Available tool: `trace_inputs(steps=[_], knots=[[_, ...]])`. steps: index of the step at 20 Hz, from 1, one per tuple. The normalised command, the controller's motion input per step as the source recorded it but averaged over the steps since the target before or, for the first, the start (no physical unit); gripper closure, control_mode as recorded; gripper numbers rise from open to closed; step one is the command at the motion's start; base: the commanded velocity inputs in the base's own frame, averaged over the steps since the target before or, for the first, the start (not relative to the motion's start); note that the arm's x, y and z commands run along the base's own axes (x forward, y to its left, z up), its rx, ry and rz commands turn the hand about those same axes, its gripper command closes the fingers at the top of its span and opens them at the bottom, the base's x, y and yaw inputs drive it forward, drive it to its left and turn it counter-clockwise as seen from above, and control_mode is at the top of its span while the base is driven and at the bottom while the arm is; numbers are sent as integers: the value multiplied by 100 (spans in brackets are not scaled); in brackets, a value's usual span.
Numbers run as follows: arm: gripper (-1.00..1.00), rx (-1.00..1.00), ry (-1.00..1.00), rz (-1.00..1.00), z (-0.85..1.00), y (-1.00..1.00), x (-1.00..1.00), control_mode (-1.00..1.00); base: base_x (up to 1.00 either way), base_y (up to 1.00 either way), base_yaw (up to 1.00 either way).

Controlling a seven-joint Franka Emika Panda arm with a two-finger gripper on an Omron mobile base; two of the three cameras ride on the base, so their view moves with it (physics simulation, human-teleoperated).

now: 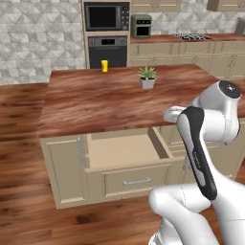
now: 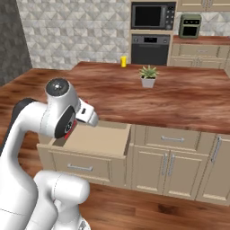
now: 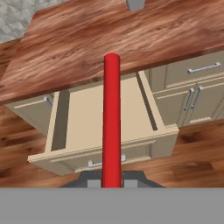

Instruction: Pick up the straw from the left drawer and put it inside the smoothie cup.

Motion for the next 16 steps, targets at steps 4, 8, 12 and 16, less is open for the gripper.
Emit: trace_inputs(steps=[4, 8, 12, 16], knots=[[100, 0, 0, 0, 0, 0, 0, 100, -2, 66, 3], [100, 0, 0, 0, 0, 0, 0, 100, 6, 100, 0], [100, 0, 0, 0, 0, 0, 0, 100, 3, 100, 0], [100, 0, 0, 0, 0, 0, 0, 100, 19, 100, 0]])
